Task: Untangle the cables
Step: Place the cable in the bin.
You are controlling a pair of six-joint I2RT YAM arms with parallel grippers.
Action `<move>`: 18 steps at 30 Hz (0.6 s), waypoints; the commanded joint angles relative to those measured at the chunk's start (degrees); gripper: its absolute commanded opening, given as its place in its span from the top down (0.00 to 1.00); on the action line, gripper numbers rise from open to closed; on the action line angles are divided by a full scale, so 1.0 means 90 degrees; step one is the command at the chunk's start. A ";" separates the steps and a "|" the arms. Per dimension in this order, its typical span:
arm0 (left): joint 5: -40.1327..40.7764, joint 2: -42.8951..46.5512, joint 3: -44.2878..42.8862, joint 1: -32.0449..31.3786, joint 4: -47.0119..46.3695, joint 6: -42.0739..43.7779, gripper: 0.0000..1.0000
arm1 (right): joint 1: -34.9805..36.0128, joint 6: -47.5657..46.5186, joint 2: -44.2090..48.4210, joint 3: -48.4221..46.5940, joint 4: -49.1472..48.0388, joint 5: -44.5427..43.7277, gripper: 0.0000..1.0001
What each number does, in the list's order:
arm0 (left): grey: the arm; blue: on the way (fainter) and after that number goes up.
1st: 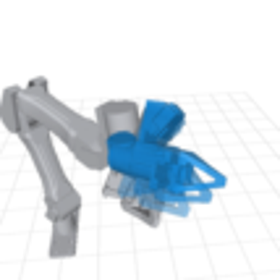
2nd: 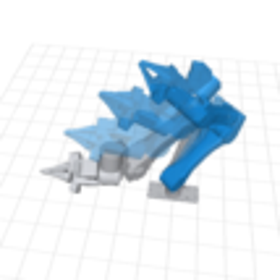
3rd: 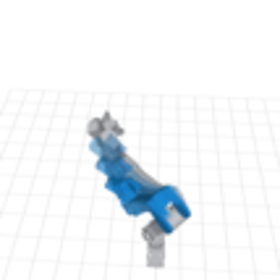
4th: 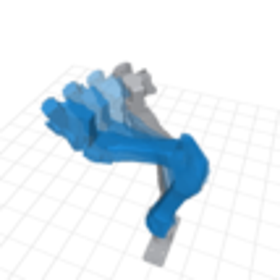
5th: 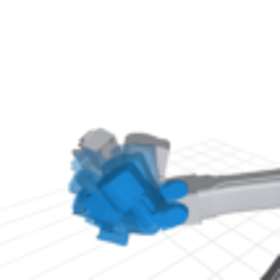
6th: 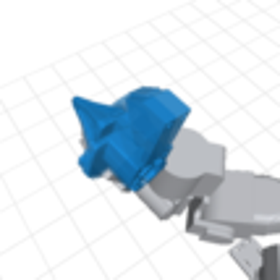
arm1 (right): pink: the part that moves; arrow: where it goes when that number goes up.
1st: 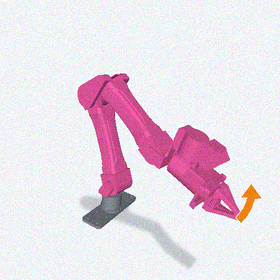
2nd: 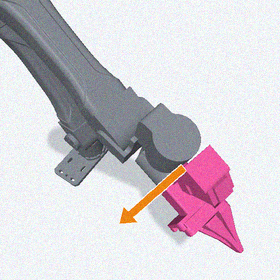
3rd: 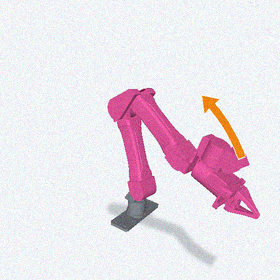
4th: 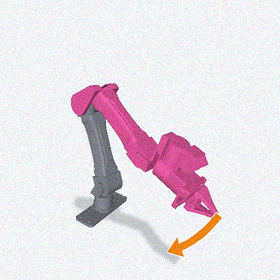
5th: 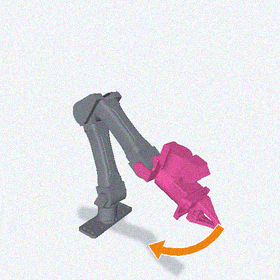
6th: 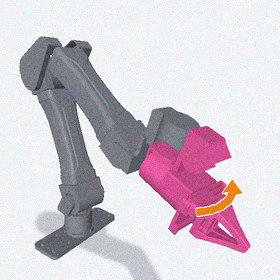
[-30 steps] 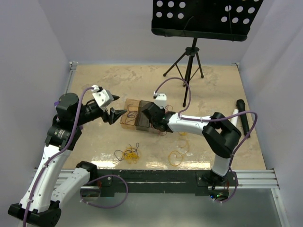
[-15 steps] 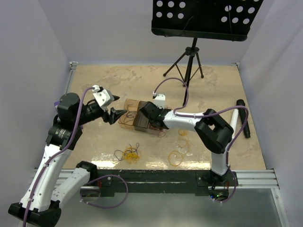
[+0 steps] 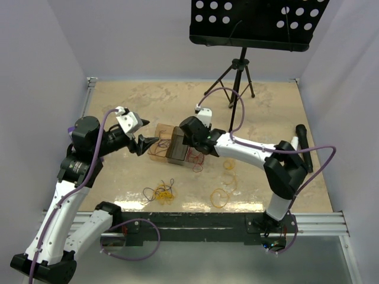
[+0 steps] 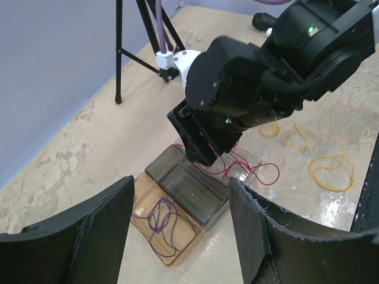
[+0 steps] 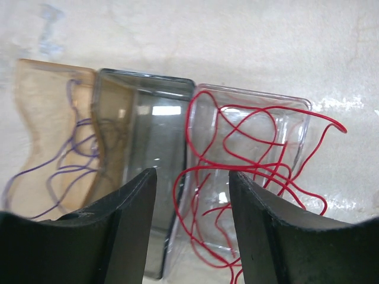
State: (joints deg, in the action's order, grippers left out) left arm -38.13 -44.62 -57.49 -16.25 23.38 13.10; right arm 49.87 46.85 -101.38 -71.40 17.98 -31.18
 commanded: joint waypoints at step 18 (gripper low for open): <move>-0.0011 0.0007 -0.0145 -0.0011 -0.0175 0.0087 0.31 | -0.1028 0.0302 0.1695 0.1330 -0.0160 0.0826 0.25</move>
State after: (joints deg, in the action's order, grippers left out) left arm -38.11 -44.62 -57.49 -16.25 23.38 13.13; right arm 45.84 47.97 -85.69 -65.19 19.57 -26.76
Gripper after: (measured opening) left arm 0.692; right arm 0.730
